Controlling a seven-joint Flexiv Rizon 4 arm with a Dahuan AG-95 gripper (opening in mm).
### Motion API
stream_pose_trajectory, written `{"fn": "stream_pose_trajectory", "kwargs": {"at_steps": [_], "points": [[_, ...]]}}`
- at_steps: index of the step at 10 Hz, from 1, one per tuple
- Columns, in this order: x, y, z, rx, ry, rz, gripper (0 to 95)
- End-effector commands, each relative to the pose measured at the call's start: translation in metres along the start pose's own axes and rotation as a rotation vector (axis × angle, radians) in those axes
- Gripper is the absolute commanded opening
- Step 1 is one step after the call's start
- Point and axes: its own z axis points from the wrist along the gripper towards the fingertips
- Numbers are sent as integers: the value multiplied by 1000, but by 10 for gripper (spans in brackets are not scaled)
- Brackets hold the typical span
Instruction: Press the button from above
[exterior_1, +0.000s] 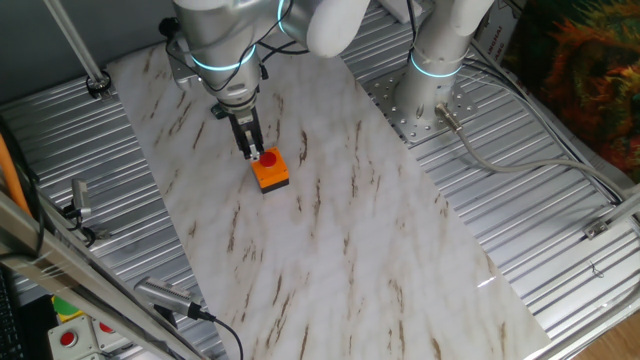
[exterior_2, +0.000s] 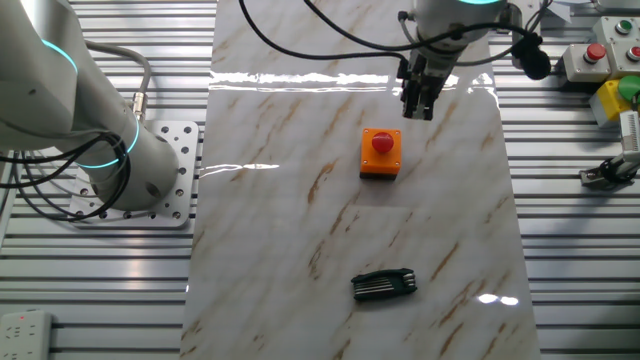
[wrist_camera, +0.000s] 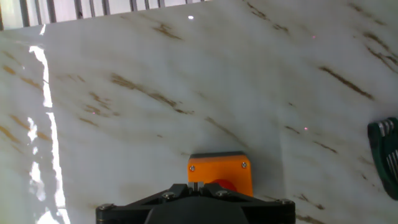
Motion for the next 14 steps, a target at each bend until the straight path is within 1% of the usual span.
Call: {"fn": "stream_pose_trajectory", "kwargs": {"at_steps": [1,6,8,10,12,13,14], "points": [[0,0,0,5,1,7,0],[0,0,0,-4,-6,25,0],[0,0,0,-2,-9,29,0],[0,0,0,0,-7,30,0],[0,0,0,-2,-16,29,0],[0,0,0,-7,-11,17,0],[0,0,0,-23,-6,-15,0]]}}
